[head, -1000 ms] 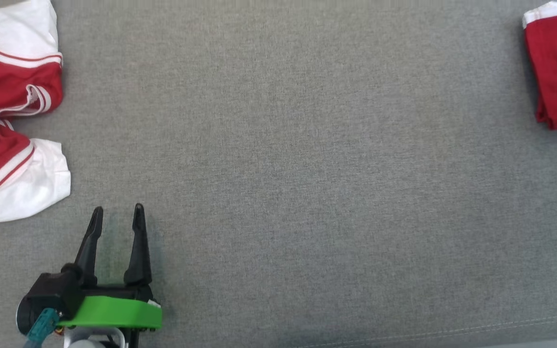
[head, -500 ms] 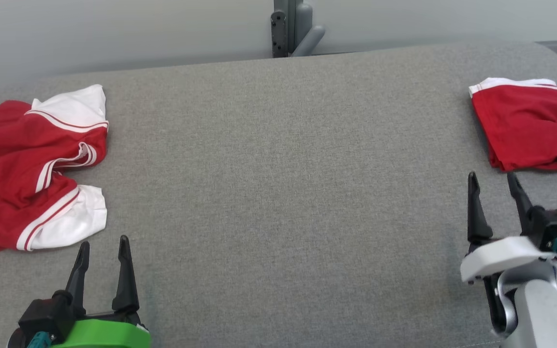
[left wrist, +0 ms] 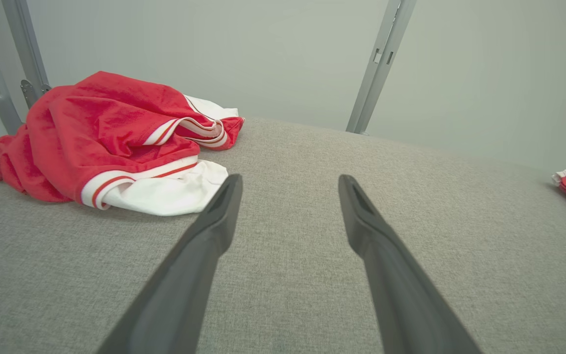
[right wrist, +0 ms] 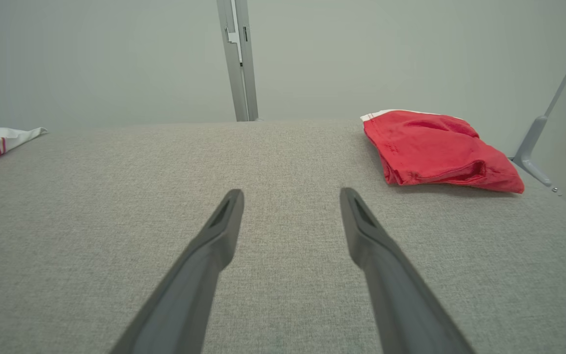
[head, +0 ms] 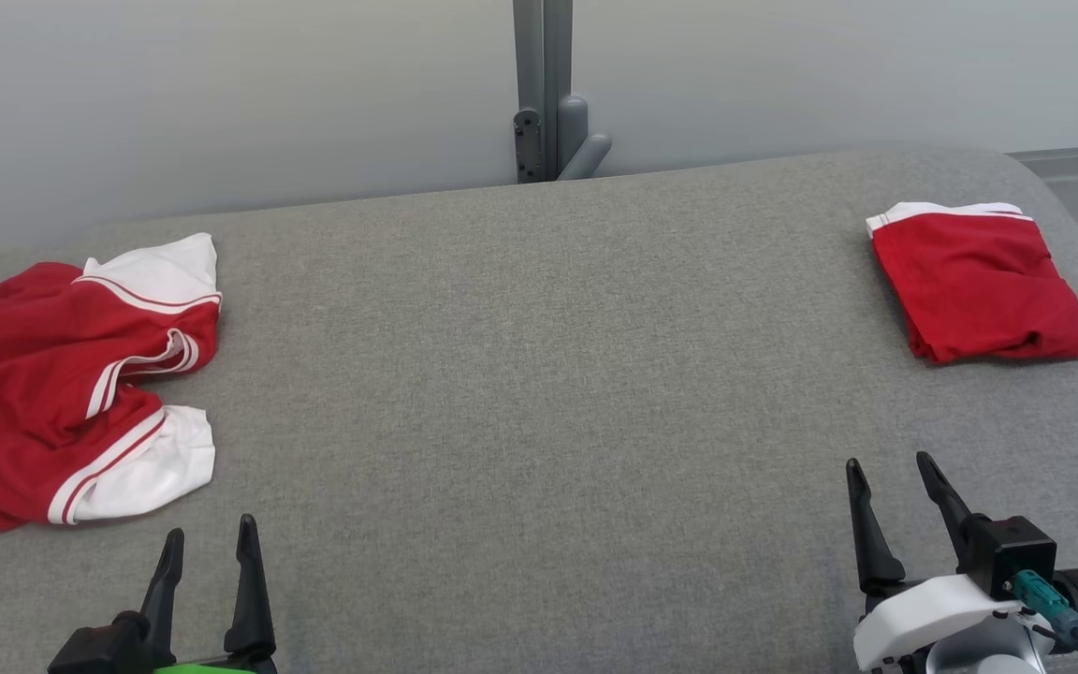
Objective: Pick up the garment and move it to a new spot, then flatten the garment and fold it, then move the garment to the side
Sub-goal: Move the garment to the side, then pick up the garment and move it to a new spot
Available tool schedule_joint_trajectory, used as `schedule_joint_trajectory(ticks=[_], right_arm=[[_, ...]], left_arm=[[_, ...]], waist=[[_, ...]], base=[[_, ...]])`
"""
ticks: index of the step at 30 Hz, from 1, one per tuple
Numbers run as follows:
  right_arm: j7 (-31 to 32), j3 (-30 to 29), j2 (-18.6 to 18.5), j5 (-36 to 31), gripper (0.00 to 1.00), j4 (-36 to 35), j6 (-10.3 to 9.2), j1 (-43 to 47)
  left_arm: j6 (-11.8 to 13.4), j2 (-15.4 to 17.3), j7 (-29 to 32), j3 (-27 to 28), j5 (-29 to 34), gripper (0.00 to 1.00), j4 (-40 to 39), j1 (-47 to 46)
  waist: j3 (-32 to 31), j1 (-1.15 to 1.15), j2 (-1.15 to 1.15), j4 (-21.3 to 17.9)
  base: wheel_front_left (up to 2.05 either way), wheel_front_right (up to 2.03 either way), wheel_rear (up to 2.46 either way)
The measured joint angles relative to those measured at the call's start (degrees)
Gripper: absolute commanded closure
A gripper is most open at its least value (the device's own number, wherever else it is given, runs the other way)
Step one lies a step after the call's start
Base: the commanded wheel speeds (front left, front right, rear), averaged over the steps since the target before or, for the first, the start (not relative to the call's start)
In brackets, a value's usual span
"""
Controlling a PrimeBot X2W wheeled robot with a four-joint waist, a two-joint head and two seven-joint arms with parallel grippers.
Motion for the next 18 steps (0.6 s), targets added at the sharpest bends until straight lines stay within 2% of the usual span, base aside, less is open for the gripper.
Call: schedule_joint_trajectory(ticks=[12,18], right_arm=[[0.0,0.3,0.0,0.2,0.0,-0.6,0.0,0.2],[0.0,0.2,0.0,0.1,0.0,-0.9,0.0,0.6]], left_arm=[[0.0,0.0,0.0,-0.1,-0.1,0.0,0.6,0.2],[0.0,0.0,0.0,-0.6,-0.1,0.0,1.1,0.1]], waist=[[-0.3,0.0,0.0,-0.5],[-0.2,0.0,0.0,1.1]], base=[[0.0,0.0,0.0],[0.0,0.0,0.0]])
